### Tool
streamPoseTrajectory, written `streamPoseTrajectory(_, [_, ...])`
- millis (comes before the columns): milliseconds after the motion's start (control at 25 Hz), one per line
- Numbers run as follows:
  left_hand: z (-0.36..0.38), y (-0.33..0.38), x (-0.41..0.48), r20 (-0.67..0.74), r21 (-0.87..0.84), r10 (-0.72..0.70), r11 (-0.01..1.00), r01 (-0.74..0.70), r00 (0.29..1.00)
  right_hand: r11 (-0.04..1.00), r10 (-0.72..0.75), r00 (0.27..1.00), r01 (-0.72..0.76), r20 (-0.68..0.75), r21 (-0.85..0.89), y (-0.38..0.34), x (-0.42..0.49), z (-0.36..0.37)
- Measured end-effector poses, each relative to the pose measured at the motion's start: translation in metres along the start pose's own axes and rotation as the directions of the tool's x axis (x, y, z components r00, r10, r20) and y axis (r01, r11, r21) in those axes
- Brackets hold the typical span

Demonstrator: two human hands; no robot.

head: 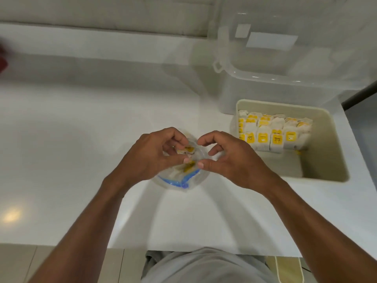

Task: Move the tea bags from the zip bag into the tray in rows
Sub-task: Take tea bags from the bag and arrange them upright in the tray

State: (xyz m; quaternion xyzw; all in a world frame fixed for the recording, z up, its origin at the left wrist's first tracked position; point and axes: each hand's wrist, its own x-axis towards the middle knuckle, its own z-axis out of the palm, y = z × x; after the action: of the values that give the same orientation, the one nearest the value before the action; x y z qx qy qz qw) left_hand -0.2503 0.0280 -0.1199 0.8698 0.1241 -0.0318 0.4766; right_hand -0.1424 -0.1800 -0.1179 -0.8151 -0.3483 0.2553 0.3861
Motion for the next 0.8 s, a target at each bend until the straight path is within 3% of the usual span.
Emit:
streamPoseTrajectory(160, [-0.004,-0.037,-0.004,0.034,0.185,-0.037,0.982,0.03,0.999,0.977,-0.033,0.999,0.039,0.034,-0.209,0.0,0.014,0.035])
streamPoseTrajectory(280, [-0.001,-0.048,-0.002,0.039,0.354,-0.085,0.933,0.066,0.996,0.881,-0.049,0.999,0.038,-0.011,-0.472,0.003,0.019,0.049])
streamPoseTrajectory(400, [0.005,-0.048,0.001,0.028,0.509,-0.084,0.859,0.058,0.996,0.798,-0.038,0.999,0.032,0.003,-0.602,0.007,0.019,0.055])
streamPoseTrajectory(680, [0.02,-0.043,0.005,0.023,0.629,-0.014,0.777,-0.003,1.0,0.809,-0.06,0.998,0.03,-0.031,-0.587,0.018,0.019,0.063])
streamPoseTrajectory(800, [0.019,-0.044,0.004,-0.042,0.485,-0.045,0.872,0.06,0.998,0.864,-0.05,0.994,-0.006,-0.098,-0.504,0.016,0.022,0.061])
